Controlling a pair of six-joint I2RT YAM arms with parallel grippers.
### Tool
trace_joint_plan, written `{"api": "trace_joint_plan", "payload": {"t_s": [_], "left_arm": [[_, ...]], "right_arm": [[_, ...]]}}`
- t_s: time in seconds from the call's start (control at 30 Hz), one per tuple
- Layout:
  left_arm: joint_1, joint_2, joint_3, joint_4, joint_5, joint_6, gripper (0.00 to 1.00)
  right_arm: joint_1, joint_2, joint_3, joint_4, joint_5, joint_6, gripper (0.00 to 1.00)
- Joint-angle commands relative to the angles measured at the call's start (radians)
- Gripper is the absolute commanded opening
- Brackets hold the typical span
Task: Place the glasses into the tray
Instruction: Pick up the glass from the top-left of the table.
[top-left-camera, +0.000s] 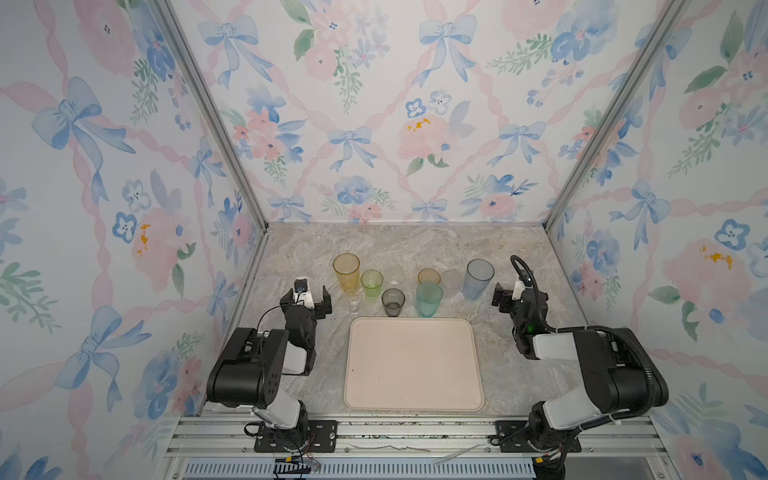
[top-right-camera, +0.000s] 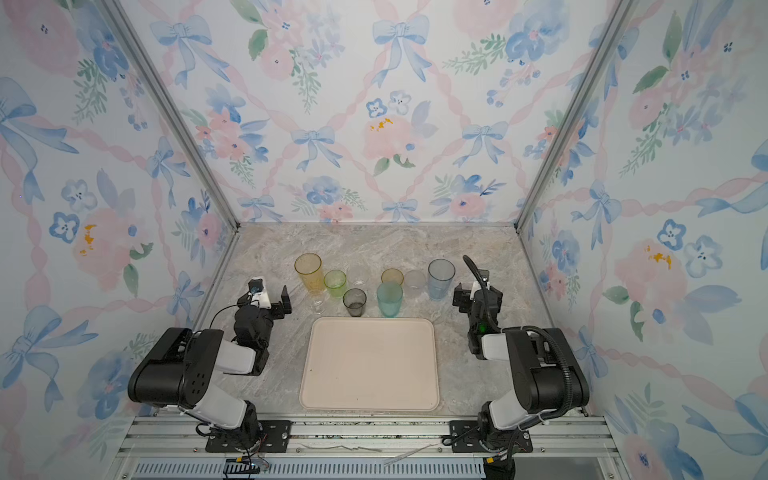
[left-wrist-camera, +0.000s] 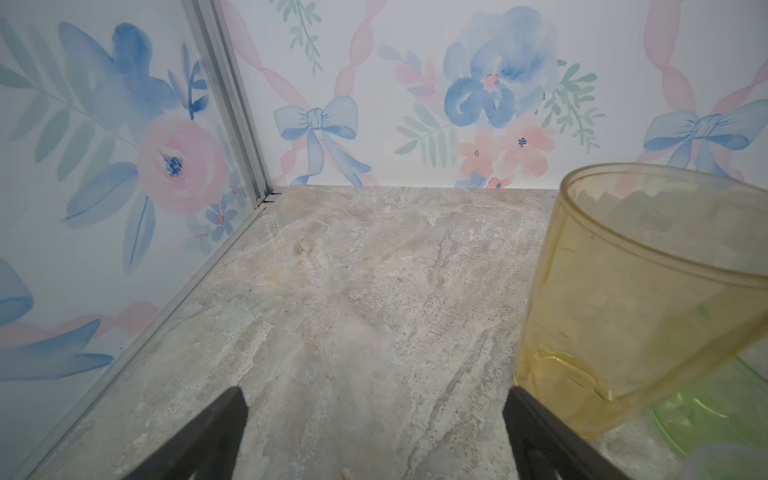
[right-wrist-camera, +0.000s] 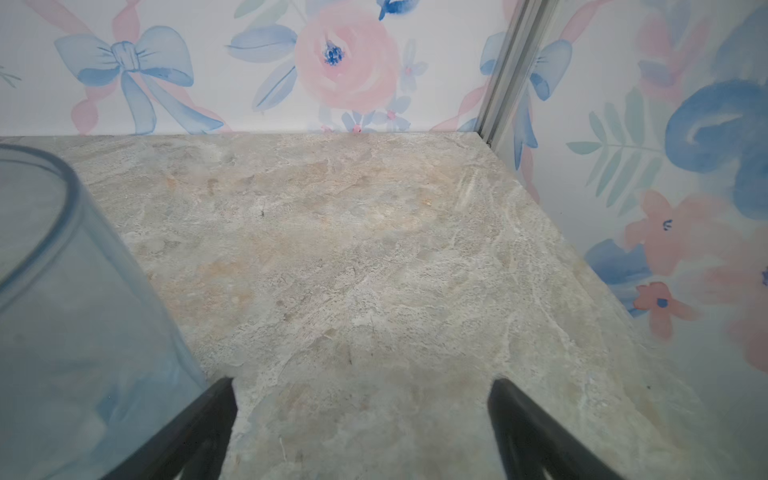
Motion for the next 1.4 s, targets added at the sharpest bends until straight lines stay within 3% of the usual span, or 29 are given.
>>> {"api": "trace_joint_plan", "payload": {"t_s": [0.0,1.03,1.1,1.17,1.23,1.37], "left_arm": [[-0.003,0.01,0.001,-0.005,0.002,0.015,0.98],[-0.003,0.01,0.003,-0.006,0.005,0.015,0.98],[-0.002,0.01,0.004,-0.008,0.005,0.014,0.93],[-0.001,0.01,0.004,-0.009,0.008,0.014,0.75],[-0.001,0.01,0.002,-0.007,0.009,0.014,0.64],[-0.01,-0.032,0.037,-0.098,-0.033,0.014,0.52]], "right_arm": [[0.005,0.008,-0.01,0.03,0.009,-0.002,0.97],[-0.006,0.006,-0.007,0.021,-0.014,0.006,0.97],[-0.006,0.006,-0.007,0.02,-0.014,0.007,0.97],[-0.006,0.006,-0.007,0.021,-0.015,0.006,0.97],[-0.009,0.006,-0.008,0.022,-0.018,0.007,0.98],[-0.029,-0.016,0.004,-0.021,-0.031,0.032,0.98]]}}
